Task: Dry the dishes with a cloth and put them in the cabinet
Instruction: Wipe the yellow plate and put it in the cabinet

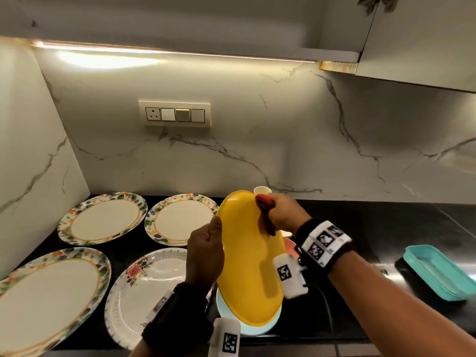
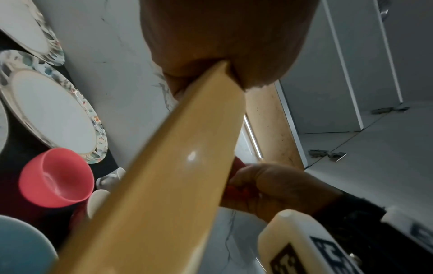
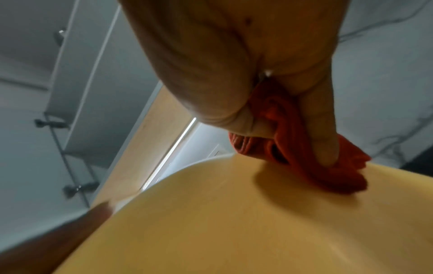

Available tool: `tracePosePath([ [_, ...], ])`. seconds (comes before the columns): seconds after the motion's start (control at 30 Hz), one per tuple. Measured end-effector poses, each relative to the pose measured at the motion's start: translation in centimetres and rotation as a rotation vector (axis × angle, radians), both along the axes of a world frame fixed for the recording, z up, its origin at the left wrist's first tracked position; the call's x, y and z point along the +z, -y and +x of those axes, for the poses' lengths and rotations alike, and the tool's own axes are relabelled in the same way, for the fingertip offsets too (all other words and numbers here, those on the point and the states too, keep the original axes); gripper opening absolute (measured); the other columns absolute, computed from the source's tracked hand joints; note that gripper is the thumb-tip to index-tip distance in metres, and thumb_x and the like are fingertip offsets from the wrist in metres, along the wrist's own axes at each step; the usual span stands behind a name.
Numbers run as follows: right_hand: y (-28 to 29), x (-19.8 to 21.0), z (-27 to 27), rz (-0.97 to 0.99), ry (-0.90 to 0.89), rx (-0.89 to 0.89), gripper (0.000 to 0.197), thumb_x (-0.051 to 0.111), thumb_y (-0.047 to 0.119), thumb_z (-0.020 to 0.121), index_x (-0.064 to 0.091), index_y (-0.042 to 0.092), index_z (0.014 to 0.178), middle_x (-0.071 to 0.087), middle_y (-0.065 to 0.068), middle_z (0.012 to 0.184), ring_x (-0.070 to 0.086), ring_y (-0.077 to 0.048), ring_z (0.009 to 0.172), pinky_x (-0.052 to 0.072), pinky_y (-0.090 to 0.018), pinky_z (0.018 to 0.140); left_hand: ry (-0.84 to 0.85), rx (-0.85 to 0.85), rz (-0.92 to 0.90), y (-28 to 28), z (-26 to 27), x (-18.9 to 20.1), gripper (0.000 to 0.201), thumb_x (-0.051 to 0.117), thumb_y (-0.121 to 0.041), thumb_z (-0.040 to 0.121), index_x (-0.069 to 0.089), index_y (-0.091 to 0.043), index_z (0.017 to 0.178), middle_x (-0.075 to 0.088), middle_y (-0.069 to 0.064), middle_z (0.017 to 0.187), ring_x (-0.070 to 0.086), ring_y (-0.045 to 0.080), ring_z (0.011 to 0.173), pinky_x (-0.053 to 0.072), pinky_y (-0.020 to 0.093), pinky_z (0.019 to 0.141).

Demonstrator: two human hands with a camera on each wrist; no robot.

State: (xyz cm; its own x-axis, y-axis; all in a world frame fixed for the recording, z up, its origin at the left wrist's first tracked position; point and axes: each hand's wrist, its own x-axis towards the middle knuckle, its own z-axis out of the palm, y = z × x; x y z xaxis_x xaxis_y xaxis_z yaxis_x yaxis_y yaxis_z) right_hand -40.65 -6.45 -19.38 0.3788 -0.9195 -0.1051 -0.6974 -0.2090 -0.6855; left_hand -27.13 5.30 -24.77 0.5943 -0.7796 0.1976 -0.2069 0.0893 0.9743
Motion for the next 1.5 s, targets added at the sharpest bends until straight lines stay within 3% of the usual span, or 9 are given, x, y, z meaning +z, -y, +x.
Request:
tracePosePath([
  [0.13,-2.4,-0.3,3.0,-0.248,-0.080,0.077,0.050,0.045,0.008,0.095,0.044,0.024,0.142,0.052,-0.011,0.136,0.051,-0.028,0.122,0.041,-0.037,0.104,0.036,-0.016,0.040,0.1,0.6,0.3,0.053,0.038,-0.032,0.101,0.041,-0.014,0.051,0.037,0.000,0.046,0.036,0.016,0.047,0.028,0.027,0.053],
  [0.27,-4.4,-1.9,4.4,-0.361,-0.063,0.167,0.052,0.048,0.011,0.095,0.042,0.031,0.143,0.050,-0.010,0.132,0.051,-0.027,0.121,0.039,-0.037,0.107,0.034,0.028,0.085,0.3,1.5,0.1,0.055,0.038,-0.030,0.102,0.041,-0.010,0.051,0.037,0.001,0.047,0.036,0.019,0.048,0.029,0.037,0.055],
  [0.47,-7.3,-3.9,4.1,-0.513,0.166,0.393,0.043,0.057,0.014,0.089,0.058,0.035,0.126,0.048,-0.001,0.141,0.048,-0.022,0.127,0.043,-0.037,0.105,-0.186,0.086,0.084,0.8,3.4,0.9,0.044,0.035,-0.032,0.103,0.062,-0.008,0.078,0.063,0.012,0.079,0.060,0.023,0.074,0.048,0.036,0.070],
  [0.73,-10.1,-9.2,-1.0,-0.682,0.233,0.698,0.019,0.062,0.011,0.090,0.060,0.030,0.092,0.040,0.009,0.149,0.046,-0.020,0.127,0.041,-0.030,0.101,-0.414,0.128,0.162,0.1,7.3,0.4,0.038,0.040,-0.044,0.099,0.053,-0.018,0.075,0.054,0.011,0.073,0.051,0.025,0.069,0.044,0.042,0.072],
  [0.97,-7.7,-12.8,-7.4,-0.559,0.176,0.314,0.022,0.055,0.008,0.076,0.055,0.030,0.075,0.043,0.026,0.141,0.048,-0.014,0.127,0.045,-0.037,0.100,-0.381,0.091,0.148,-2.0,9.4,-0.1,0.042,0.036,-0.042,0.101,0.049,-0.014,0.072,0.047,0.007,0.066,0.045,0.019,0.059,0.039,0.030,0.062],
  [1.07,-5.7,-8.2,-7.2,-0.620,0.213,0.154,0.034,0.044,0.012,0.072,0.060,0.036,0.090,0.045,0.022,0.138,0.048,-0.017,0.124,0.047,-0.044,0.099,-0.257,0.050,0.143,-1.8,7.5,0.5,0.044,0.036,-0.043,0.101,0.051,-0.011,0.074,0.050,0.006,0.067,0.049,0.020,0.062,0.042,0.030,0.062],
  [1.2,-2.0,-0.4,-2.3,-0.842,0.061,0.384,0.056,0.043,0.016,0.088,0.043,0.030,0.142,0.030,-0.008,0.152,0.039,-0.030,0.134,0.045,-0.041,0.104,-0.063,-0.047,0.049,-0.9,4.9,2.7,0.033,0.042,-0.040,0.099,0.054,-0.015,0.080,0.053,-0.001,0.073,0.051,0.015,0.068,0.043,0.032,0.070],
  [1.33,1.4,0.1,2.5,-0.921,-0.311,0.583,0.077,0.054,0.009,0.092,0.019,0.051,0.147,0.014,-0.002,0.158,0.035,-0.034,0.135,0.053,-0.046,0.093,-0.057,-0.014,0.039,0.1,5.6,3.4,0.043,0.037,-0.045,0.100,0.053,-0.015,0.074,0.054,0.013,0.074,0.051,0.025,0.069,0.044,0.037,0.071],
  [1.5,3.4,-2.0,0.7,-0.764,-0.225,0.334,0.064,0.051,0.021,0.096,0.023,0.038,0.150,0.037,-0.017,0.142,0.051,-0.038,0.116,0.048,-0.044,0.090,-0.170,0.103,-0.087,-0.1,5.1,4.2,0.043,0.044,-0.041,0.099,0.051,-0.017,0.063,0.051,0.004,0.060,0.049,0.013,0.056,0.040,0.032,0.064],
])
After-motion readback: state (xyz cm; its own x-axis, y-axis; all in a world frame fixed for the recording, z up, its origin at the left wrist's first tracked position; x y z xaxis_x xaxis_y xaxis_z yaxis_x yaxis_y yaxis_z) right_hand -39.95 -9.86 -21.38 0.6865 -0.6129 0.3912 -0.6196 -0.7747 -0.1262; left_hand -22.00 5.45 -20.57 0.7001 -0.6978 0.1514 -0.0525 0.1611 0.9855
